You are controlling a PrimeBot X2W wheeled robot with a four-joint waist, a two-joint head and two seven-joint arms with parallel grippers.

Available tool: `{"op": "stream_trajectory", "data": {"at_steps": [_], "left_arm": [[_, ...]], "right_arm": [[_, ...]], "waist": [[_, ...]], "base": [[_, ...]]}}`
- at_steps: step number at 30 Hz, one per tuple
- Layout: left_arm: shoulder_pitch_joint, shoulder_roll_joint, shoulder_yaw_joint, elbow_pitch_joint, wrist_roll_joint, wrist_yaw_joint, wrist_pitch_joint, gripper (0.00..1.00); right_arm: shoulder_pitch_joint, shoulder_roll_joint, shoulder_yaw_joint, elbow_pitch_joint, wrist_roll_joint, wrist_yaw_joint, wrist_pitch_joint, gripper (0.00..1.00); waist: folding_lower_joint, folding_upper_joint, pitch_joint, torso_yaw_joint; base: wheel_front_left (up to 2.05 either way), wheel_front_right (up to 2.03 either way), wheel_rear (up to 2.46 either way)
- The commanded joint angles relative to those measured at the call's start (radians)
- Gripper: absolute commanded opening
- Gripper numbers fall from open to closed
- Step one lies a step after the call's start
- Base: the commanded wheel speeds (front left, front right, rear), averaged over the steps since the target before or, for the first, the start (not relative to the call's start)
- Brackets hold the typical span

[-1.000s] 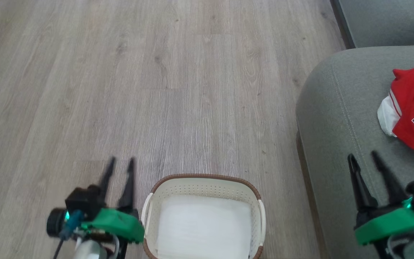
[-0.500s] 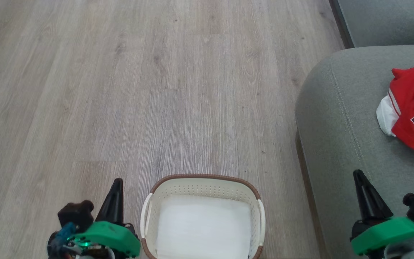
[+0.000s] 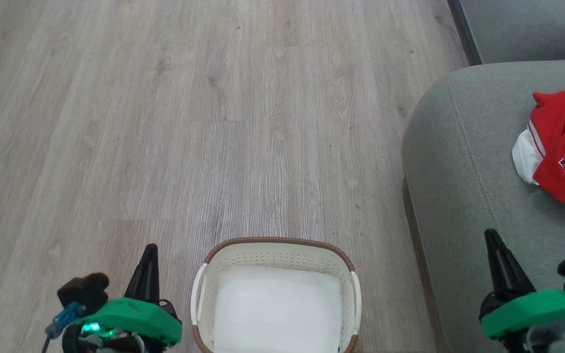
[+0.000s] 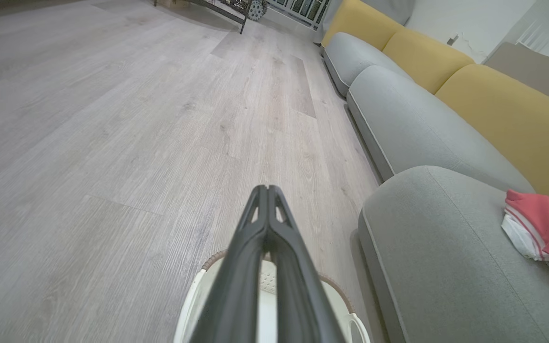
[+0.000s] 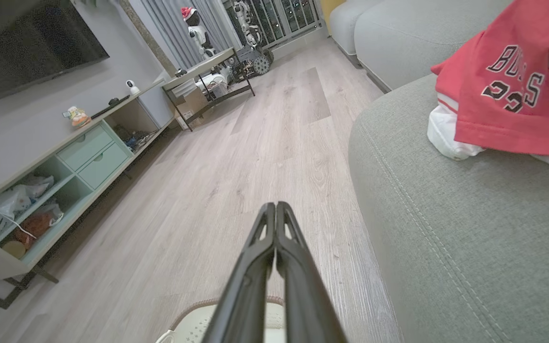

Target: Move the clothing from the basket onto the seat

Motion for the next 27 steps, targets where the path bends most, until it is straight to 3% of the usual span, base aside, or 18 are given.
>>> {"op": "stream_trajectory", "data": {"at_steps": [1,27], "left_arm": [[-0.056,0.0,0.024,-0.035,-0.026,-0.008,0.004,0.0],[-0.071,-0.001,0.085,-0.041,-0.308,-0.034,0.076,0.0]], "right_arm": [[-0.049,-0.008,-0.014,-0.028,0.026,0.0,0.007,0.0],[-0.083,0.034,-0.049,-0.004,0.27,0.0,0.076,0.0]], "waist": [[0.0,0.0,0.0,0.0],[0.0,0.0,0.001,-0.008]], "base": [[0.0,0.0,0.0],[0.0,0.0,0.0]]}}
